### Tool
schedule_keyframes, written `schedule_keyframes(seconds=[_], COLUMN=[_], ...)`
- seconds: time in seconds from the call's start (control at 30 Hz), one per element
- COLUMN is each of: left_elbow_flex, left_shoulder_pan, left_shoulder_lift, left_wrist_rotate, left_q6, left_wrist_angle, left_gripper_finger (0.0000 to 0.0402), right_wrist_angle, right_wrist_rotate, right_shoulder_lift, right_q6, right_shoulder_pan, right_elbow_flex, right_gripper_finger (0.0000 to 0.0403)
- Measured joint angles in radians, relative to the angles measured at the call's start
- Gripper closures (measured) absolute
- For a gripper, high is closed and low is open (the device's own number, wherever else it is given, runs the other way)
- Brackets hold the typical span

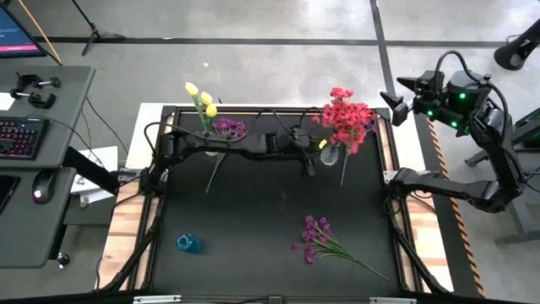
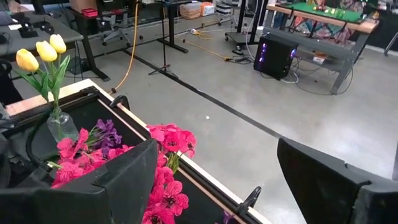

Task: Sort flowers into vase by color
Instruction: Put the top left violet flowers into the blue vase

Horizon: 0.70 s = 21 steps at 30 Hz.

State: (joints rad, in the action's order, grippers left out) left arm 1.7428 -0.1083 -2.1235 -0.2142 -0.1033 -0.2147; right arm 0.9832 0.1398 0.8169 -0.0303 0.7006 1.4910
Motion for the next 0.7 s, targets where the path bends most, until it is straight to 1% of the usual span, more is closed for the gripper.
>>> schedule_keyframes(seconds=[0.07, 0.13, 0.23, 0.33, 0.5, 0.6, 0.7], left_elbow_flex=[0.0, -0.006, -0.032, -0.091, -0.247, -0.359, -0.464], left_shoulder_pan=[-0.005, -0.01, -0.012, -0.012, -0.012, -0.011, 0.003], left_shoulder_lift=[0.004, 0.006, 0.016, 0.045, 0.152, 0.243, 0.345], left_wrist_rotate=[0.027, 0.059, 0.084, 0.095, 0.095, 0.056, -0.007], left_q6=[0.036, 0.073, 0.119, 0.149, 0.226, 0.29, 0.367], left_wrist_angle=[-0.082, -0.13, -0.168, -0.168, -0.116, -0.104, -0.15], left_gripper_finger=[0.018, 0.0181, 0.0181, 0.0181, 0.0181, 0.0181, 0.0181], right_wrist_angle=[-0.003, -0.009, -0.006, 0.032, 0.118, 0.138, 0.141], right_wrist_rotate=[0.0, 0.014, 0.04, 0.068, 0.082, 0.085, 0.097], right_shoulder_lift=[-0.001, -0.005, -0.012, -0.019, -0.023, -0.024, -0.024], right_q6=[-0.019, -0.023, -0.015, 0.033, 0.066, 0.1, 0.109], right_shoulder_pan=[0.0, 0.0, 0.0, 0.0, 0.0, 0.0, 0.0], right_elbow_flex=[0.0, 0.0, 0.0, 0.0, 0.0, 0.0, 0.0], right_gripper_finger=[0.0082, 0.0082, 0.0082, 0.0082, 0.0082, 0.0082, 0.0082])
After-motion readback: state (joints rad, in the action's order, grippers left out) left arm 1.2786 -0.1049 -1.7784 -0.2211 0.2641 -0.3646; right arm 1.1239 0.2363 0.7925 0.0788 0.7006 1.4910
